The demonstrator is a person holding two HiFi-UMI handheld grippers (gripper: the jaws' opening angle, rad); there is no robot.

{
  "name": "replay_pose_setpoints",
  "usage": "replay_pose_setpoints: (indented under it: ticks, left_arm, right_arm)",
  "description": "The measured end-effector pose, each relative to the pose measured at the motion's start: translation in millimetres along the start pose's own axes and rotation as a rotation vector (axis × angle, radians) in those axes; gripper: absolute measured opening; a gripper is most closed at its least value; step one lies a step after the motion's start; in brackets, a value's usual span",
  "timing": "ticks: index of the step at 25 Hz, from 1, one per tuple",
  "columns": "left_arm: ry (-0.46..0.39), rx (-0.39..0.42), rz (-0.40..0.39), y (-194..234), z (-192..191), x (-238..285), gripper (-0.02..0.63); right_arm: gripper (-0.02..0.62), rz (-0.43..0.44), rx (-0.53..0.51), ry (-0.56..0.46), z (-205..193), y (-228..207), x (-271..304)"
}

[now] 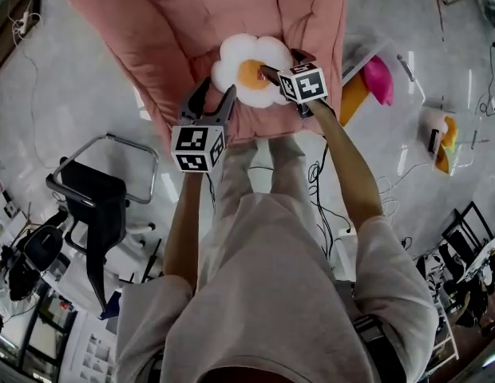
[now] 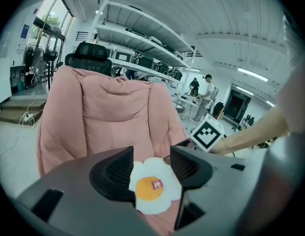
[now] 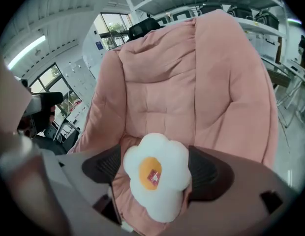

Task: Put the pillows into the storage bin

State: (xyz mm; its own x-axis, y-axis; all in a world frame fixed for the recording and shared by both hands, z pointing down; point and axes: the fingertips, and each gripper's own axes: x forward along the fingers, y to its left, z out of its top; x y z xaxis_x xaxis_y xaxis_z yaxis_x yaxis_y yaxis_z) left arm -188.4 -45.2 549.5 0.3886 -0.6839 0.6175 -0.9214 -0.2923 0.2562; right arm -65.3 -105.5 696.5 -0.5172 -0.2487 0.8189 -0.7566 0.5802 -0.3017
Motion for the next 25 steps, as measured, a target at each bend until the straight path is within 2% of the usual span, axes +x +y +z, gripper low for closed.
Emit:
replay_pose_setpoints:
  ticks: [3, 8, 11, 21, 23, 24, 25]
  left_arm:
    - [0.012, -0.02, 0.005, 17.7, -8.5, 3.0, 0.229]
    - [0.036, -0.051, 0.005, 38.6, -26.4, 17.6, 0.229]
    - [0.057, -0.071, 0.003, 46.2, -38.2, 25.0, 0.229]
    - [0.104, -0.092, -0.009, 67.6, -54.4, 38.8, 0.227]
    - [0.107, -0.095, -0.011, 68.6, -55.1, 42.4, 0.227]
    - [0.107, -0.097, -0.012, 68.9, -55.0, 44.7, 0.227]
    - [0.106, -0.097, -0.013, 69.0, -54.2, 46.8, 0.227]
  right_arm:
    - [0.423, -0.006, -0.001, 0.045, 2.6, -5.9, 36.3]
    - [0.44, -0.076, -0.036, 0.133, 1.4, -31.4, 86.8]
    - [0.448, -0.077, -0.059, 0.197, -3.1, -38.5, 111.8]
    - [0.462, -0.1, -0.14, 0.403, -33.2, -58.9, 161.8]
    - [0.431, -0.127, -0.183, 0.453, -41.4, -64.5, 164.7]
    - [0.371, -0.138, -0.207, 0.468, -43.6, -67.2, 165.6]
    - [0.351, -0.14, -0.225, 0.475, -44.2, -68.7, 165.6]
